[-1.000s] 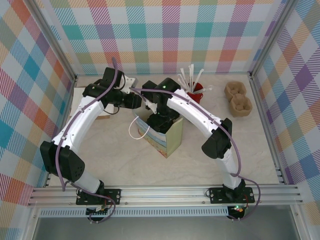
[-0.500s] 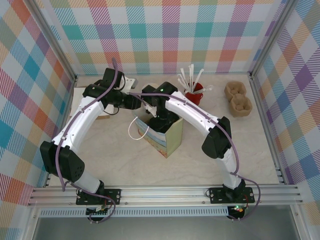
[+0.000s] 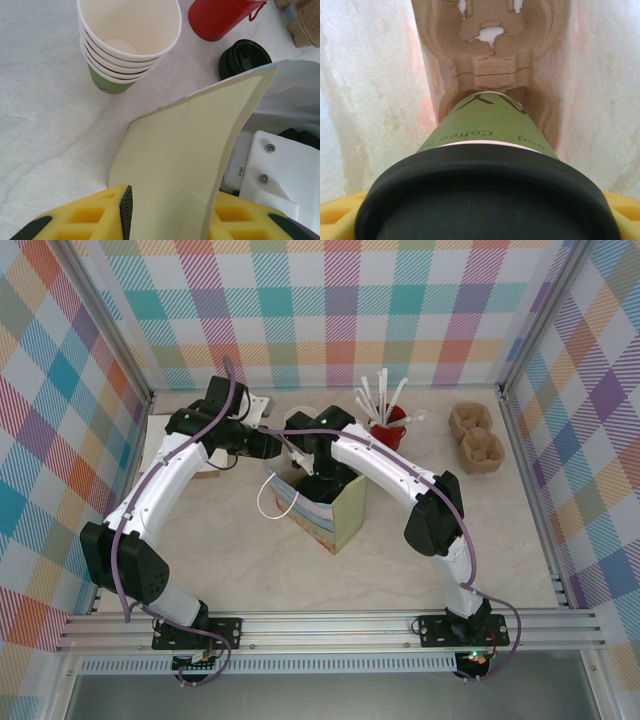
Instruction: Pack the takeout coffee
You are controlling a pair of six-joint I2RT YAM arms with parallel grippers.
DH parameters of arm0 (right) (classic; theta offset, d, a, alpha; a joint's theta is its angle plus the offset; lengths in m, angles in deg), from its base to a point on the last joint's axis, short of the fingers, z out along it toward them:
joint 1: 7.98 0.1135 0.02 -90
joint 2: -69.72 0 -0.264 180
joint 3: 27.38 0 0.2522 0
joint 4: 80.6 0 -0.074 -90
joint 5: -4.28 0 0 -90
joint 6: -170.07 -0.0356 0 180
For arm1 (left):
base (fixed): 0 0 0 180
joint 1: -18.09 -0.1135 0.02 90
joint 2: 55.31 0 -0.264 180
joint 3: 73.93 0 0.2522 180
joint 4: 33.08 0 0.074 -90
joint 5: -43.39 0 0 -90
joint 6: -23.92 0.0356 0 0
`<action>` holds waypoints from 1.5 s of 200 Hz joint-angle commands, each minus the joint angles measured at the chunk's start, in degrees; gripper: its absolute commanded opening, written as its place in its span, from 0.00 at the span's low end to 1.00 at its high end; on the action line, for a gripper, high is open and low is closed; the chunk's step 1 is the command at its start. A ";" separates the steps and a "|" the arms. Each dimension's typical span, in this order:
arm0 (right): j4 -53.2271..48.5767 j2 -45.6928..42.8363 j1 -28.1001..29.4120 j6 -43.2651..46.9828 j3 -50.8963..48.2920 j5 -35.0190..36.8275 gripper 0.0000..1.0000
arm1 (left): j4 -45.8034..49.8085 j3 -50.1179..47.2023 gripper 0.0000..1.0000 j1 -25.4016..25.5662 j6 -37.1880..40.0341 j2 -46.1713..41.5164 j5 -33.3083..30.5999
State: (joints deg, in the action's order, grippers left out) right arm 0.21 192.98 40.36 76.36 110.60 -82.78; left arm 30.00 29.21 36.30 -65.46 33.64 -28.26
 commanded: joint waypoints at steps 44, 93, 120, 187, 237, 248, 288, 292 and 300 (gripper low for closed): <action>0.95 -2.60 -0.57 0.72 -2.14 -2.13 0.79 | -0.89 -0.19 0.35 -0.29 -0.42 -0.88 0.52; 0.18 -2.43 -0.70 0.65 -2.51 -1.84 0.79 | -0.81 -0.08 0.35 -0.29 -0.50 -0.97 0.55; 0.34 -2.54 -0.67 0.63 -2.99 -1.87 0.79 | -0.80 -0.01 0.35 -0.29 -0.46 -0.97 0.57; 1.43 -2.64 -0.91 0.82 -3.63 -2.39 0.79 | -0.72 0.09 0.35 -0.29 -0.48 -1.05 0.68; 2.90 -2.65 -1.23 1.06 -4.75 -2.84 0.79 | -0.72 0.09 0.35 -0.29 -0.43 -1.06 0.64; 2.87 -2.42 -1.31 1.02 -4.90 -2.82 0.79 | -0.71 0.09 0.35 -0.29 -0.38 -1.06 0.56; 1.95 -2.33 -1.40 0.81 -5.04 -2.61 0.78 | -0.65 0.24 0.35 -0.24 -0.33 -0.96 0.55; 1.81 -2.42 -1.40 0.78 -4.96 -2.52 0.78 | -0.63 0.19 0.35 -0.29 -0.35 -0.97 0.50; 1.61 -2.43 -1.40 0.80 -4.83 -2.46 0.78 | -0.63 0.18 0.35 -0.29 -0.28 -0.97 0.55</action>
State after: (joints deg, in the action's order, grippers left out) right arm 3.27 192.13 39.22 76.51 106.32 -84.88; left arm 29.98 29.21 36.30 -65.46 33.64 -28.26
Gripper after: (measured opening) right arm 0.841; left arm 0.349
